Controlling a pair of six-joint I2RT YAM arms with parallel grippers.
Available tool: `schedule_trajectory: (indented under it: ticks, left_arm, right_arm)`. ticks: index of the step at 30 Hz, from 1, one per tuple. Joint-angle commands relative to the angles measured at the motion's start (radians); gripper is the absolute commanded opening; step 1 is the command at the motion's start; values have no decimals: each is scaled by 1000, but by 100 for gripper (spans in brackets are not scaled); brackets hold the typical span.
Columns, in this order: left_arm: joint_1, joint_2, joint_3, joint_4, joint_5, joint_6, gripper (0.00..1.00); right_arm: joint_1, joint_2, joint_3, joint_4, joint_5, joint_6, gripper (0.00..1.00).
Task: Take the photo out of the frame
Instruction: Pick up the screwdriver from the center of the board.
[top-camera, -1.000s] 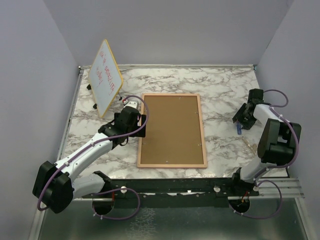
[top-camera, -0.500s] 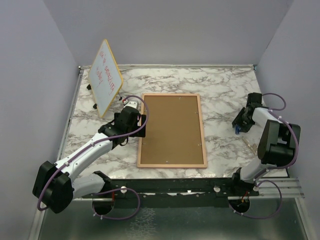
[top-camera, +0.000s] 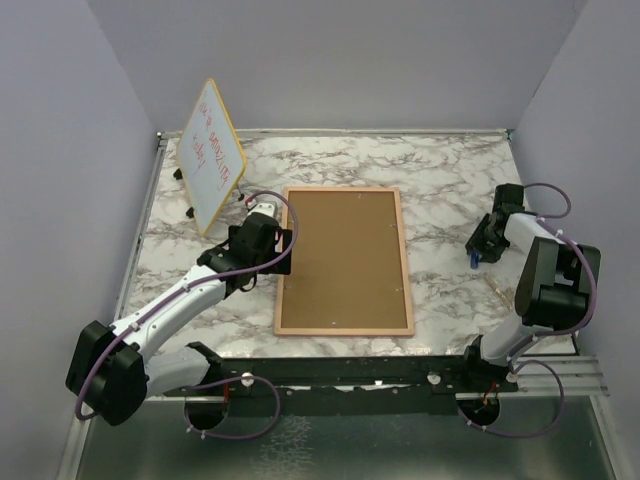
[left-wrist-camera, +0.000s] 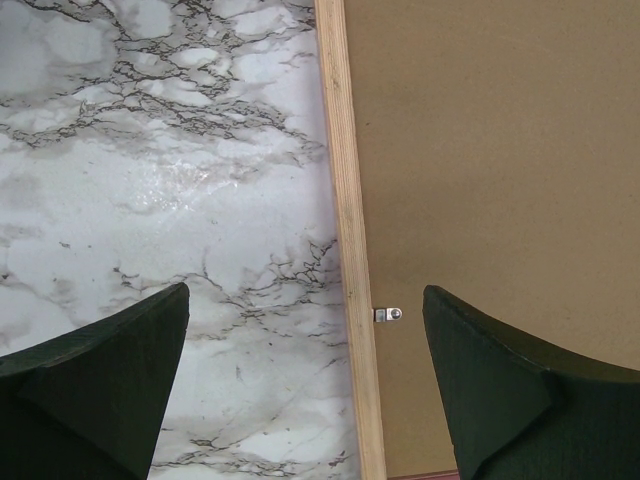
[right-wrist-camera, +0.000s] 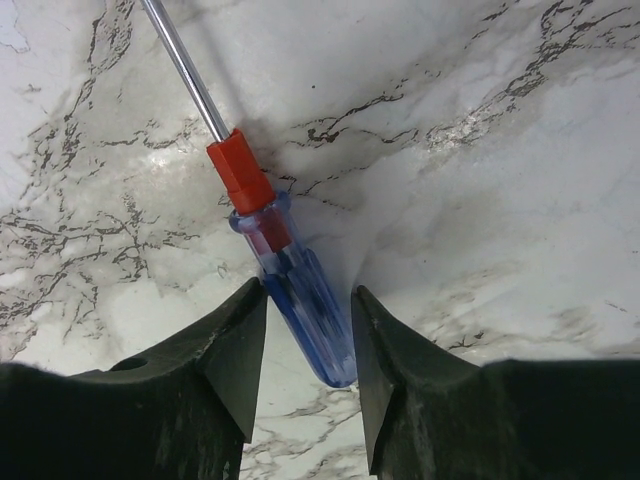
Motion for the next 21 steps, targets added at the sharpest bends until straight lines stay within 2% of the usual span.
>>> schedule_trajectory:
  ticks: [1, 7, 9, 11, 12, 21]
  left_arm:
    - [-3, 14, 14, -12, -23, 7, 99]
    - [-3, 15, 15, -18, -39, 3, 99]
    - [-3, 16, 15, -18, -42, 1, 99]
    - [-3, 16, 15, -18, -42, 1, 99]
    - [-3, 17, 15, -19, -42, 1, 99]
    - [-3, 25, 16, -22, -47, 0, 99]
  right_arm:
    - [-7, 12, -45, 32, -22, -10, 43]
    - [-6, -12, -84, 89, -107, 7, 34]
    - [-5, -7, -82, 84, -105, 6, 24]
    - [-6, -3, -67, 60, -99, 6, 5]
    - [-6, -8, -59, 48, -98, 6, 1]
    - [-5, -114, -65, 67, -204, 0, 0]
